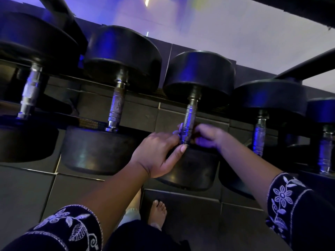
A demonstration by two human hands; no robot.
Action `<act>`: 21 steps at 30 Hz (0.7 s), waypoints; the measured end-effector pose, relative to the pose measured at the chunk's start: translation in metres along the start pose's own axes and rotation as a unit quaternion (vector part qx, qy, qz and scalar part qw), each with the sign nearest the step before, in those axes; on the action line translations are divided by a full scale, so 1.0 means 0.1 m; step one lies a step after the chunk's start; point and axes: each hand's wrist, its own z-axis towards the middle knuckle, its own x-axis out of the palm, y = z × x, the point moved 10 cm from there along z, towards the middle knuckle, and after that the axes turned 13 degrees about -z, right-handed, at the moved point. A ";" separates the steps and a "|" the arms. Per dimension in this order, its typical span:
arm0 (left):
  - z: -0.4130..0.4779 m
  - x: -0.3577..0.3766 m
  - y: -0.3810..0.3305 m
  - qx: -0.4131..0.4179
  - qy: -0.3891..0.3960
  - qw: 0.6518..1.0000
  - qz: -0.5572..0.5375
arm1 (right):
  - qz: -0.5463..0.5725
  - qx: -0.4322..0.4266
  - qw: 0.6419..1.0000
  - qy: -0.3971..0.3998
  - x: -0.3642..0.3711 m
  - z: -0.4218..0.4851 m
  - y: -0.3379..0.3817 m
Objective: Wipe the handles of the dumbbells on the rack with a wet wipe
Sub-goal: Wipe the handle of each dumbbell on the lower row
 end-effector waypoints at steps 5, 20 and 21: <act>-0.01 0.00 0.00 0.004 -0.004 1.000 0.002 | 0.071 -0.078 0.994 -0.025 -0.22 0.03 0.40; -0.02 0.00 0.01 -0.007 -0.001 1.000 0.007 | -0.068 -0.056 0.992 -0.085 -0.33 -0.33 0.27; -0.02 0.01 0.01 -0.008 0.001 1.000 0.009 | -0.073 -0.050 0.990 -0.106 -0.31 -0.39 0.20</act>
